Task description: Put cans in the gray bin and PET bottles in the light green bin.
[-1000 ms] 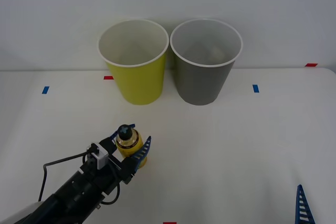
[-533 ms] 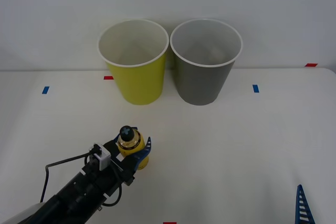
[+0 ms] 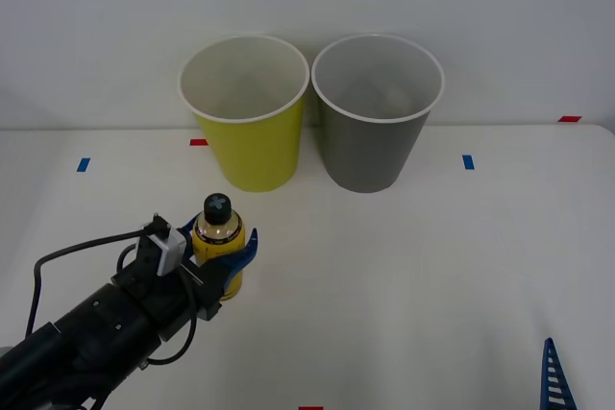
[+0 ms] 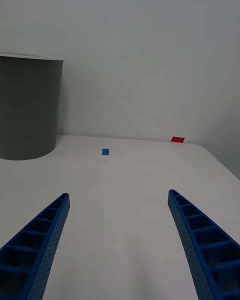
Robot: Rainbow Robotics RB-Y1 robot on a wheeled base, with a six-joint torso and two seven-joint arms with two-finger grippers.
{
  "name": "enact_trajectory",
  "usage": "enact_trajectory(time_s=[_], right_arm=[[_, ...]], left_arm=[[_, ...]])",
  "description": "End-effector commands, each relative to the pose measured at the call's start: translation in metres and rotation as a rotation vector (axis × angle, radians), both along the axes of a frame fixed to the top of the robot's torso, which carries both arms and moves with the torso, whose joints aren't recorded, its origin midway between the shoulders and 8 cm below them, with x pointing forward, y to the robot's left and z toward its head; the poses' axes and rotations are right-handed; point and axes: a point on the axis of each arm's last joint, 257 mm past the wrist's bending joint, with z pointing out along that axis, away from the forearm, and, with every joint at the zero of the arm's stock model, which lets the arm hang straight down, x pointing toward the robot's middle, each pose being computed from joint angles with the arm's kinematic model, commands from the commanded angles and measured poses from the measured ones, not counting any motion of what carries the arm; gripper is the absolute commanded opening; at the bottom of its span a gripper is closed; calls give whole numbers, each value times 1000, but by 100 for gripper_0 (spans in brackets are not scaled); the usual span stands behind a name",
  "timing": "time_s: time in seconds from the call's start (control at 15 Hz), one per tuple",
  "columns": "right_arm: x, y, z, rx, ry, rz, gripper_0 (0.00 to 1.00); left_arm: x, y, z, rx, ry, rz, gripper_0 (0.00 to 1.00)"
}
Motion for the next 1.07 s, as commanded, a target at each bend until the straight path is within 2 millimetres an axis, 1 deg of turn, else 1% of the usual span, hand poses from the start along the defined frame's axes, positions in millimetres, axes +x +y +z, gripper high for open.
enact_trajectory(time_s=[0.07, 0.13, 0.2, 0.27, 0.47, 0.6, 0.67, 0.73, 0.8, 0.93, 1.07], right_arm=[[0, 0, 0, 0, 0, 0, 65], [0, 0, 0, 0, 0, 0, 65], [0, 0, 0, 0, 0, 0, 65], [0, 0, 0, 0, 0, 0, 65], [0, 0, 0, 0, 0, 0, 65], [0, 0, 0, 0, 0, 0, 65], [0, 0, 0, 0, 0, 0, 64], [0, 0, 0, 0, 0, 0, 64], [0, 0, 0, 0, 0, 0, 64], [0, 0, 0, 0, 0, 0, 64], [0, 0, 0, 0, 0, 0, 65]], left_arm=[[-3, 14, 33, 69, 2, 36, 0], [-5, 20, 48, 93, 4, 57, 0], [-6, 24, 56, 108, 6, 76, 0], [-8, 28, 69, 119, 4, 99, 0], [-10, 40, 95, 162, -6, 149, 0], [-2, 62, 89, 193, 38, 211, 0], [3, 73, 89, 203, 55, 242, 0], [5, 78, 92, 194, 64, 253, 0], [8, 80, 98, 181, 66, 257, 0], [15, 89, 116, 221, 27, 259, 0], [20, 94, 137, 211, 12, 255, 0]])
